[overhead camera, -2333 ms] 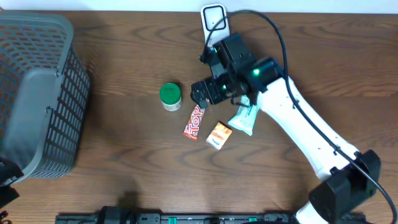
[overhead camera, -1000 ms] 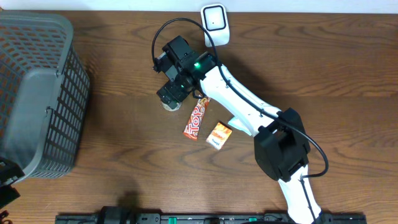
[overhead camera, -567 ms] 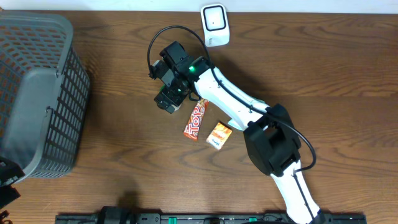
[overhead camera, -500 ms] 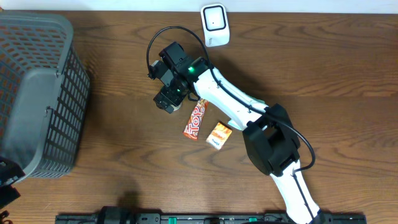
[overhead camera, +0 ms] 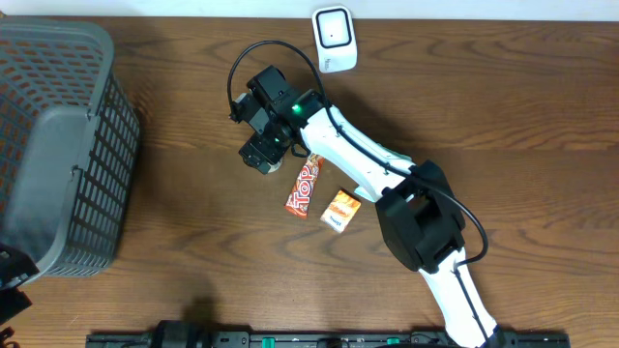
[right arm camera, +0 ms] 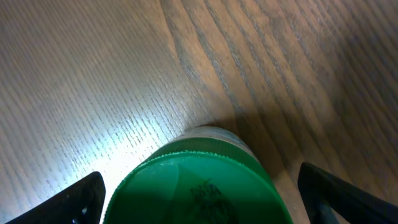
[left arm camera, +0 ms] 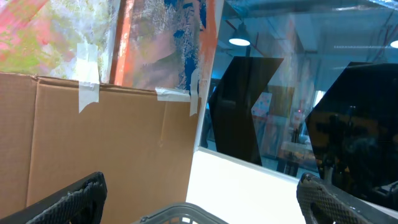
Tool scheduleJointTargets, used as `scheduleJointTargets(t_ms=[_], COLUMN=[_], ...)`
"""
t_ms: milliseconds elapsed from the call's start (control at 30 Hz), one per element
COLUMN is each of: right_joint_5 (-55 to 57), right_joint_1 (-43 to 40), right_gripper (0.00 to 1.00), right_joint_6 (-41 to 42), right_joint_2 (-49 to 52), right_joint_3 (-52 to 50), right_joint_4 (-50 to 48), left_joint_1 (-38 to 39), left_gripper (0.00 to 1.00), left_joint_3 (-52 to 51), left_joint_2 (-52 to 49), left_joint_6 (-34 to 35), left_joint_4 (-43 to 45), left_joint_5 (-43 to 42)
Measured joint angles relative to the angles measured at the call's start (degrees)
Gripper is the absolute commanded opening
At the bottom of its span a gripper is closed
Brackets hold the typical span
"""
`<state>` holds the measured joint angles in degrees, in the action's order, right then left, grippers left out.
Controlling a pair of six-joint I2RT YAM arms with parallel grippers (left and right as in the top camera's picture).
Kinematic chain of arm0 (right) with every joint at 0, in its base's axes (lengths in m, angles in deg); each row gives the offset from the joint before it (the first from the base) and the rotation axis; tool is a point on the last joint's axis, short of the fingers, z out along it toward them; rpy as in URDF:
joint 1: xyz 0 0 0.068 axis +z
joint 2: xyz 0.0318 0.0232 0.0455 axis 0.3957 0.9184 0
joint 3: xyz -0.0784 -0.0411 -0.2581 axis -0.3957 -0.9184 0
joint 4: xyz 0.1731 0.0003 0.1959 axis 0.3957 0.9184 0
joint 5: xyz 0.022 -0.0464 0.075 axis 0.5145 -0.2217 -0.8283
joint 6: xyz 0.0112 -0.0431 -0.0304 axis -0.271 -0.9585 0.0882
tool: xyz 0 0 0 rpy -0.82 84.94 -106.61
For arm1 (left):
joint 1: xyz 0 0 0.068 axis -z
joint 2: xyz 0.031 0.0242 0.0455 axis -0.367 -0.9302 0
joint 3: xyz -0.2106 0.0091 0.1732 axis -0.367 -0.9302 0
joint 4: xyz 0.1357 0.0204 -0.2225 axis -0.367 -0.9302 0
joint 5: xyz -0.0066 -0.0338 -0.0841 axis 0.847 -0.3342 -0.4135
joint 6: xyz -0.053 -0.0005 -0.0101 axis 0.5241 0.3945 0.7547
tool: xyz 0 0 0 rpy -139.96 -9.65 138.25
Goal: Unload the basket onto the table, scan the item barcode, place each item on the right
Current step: 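Lower the right gripper and grasp the green-capped bottle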
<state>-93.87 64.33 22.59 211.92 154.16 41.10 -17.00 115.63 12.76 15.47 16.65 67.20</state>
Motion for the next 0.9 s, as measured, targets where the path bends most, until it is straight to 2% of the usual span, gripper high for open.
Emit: scheduleJointTargets(t_ms=[333, 400, 533, 733, 900], right_joint_5=[0.8, 0.9, 2.0, 5.6, 8.0], right_joint_1=[0.0, 0.0, 0.0, 0.0, -0.2], right_gripper=[0.92, 0.88, 0.72, 0.7, 0.67], right_joint_6=[0.0, 0.1, 0.7, 2.3, 6.8], right_joint_2=[1.3, 1.6, 1.7, 1.7, 1.7], right_joint_3=[0.0, 0.0, 0.0, 0.0, 0.0], right_joint_4=[0.1, 0.0, -1.0, -1.5, 1.2], left_joint_1=[0.0, 0.0, 0.0, 0.0, 0.0], left_gripper=[0.98, 0.98, 0.98, 0.98, 0.98], left_joint_3=[0.0, 0.0, 0.0, 0.0, 0.0], left_joint_2=[0.0, 0.0, 0.0, 0.0, 0.0], left_joint_6=[0.0, 0.0, 0.0, 0.0, 0.0], left_joint_4=[0.0, 0.0, 0.0, 0.0, 0.0], left_joint_5=[0.0, 0.0, 0.0, 0.0, 0.0])
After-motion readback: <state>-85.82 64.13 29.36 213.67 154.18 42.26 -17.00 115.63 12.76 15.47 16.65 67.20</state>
